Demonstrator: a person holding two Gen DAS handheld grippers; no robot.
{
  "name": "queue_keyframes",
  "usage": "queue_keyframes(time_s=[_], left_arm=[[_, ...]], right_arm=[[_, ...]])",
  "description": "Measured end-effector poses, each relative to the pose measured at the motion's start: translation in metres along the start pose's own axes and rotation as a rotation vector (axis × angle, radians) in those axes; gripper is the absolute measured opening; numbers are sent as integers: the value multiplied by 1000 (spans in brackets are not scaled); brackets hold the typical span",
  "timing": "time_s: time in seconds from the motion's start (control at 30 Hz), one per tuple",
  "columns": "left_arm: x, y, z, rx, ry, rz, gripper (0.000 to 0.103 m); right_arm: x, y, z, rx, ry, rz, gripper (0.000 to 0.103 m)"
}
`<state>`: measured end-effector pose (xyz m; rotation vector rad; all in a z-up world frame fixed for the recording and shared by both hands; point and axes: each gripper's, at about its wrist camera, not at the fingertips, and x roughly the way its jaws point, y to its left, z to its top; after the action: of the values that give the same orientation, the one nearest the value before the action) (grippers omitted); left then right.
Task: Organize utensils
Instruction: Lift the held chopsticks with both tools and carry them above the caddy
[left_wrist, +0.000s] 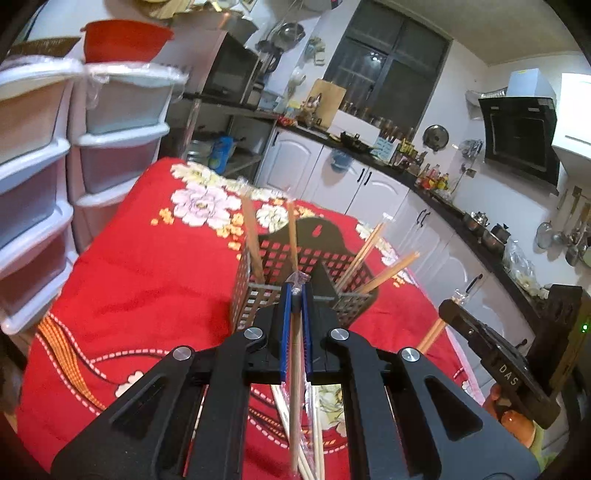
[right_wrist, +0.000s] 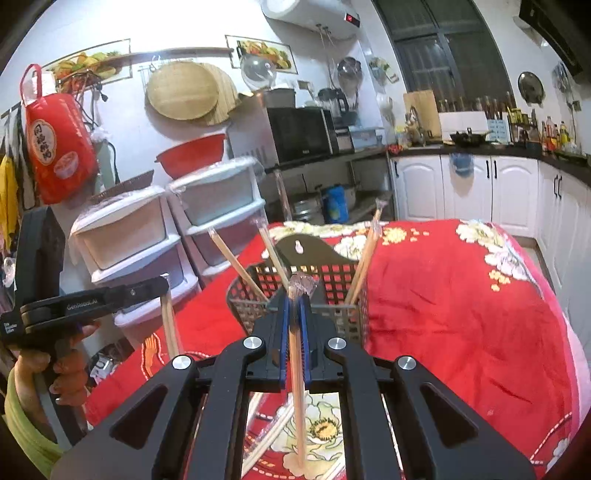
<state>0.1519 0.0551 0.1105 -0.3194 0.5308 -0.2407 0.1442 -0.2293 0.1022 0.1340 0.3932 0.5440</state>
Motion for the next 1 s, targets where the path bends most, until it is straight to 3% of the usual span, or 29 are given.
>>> queue_keyframes(time_s=[1.0], left_arm=[[-26,-41,79,100,-221,8,1]], right_arm=[[9,14,52,-83,-110,49,6]])
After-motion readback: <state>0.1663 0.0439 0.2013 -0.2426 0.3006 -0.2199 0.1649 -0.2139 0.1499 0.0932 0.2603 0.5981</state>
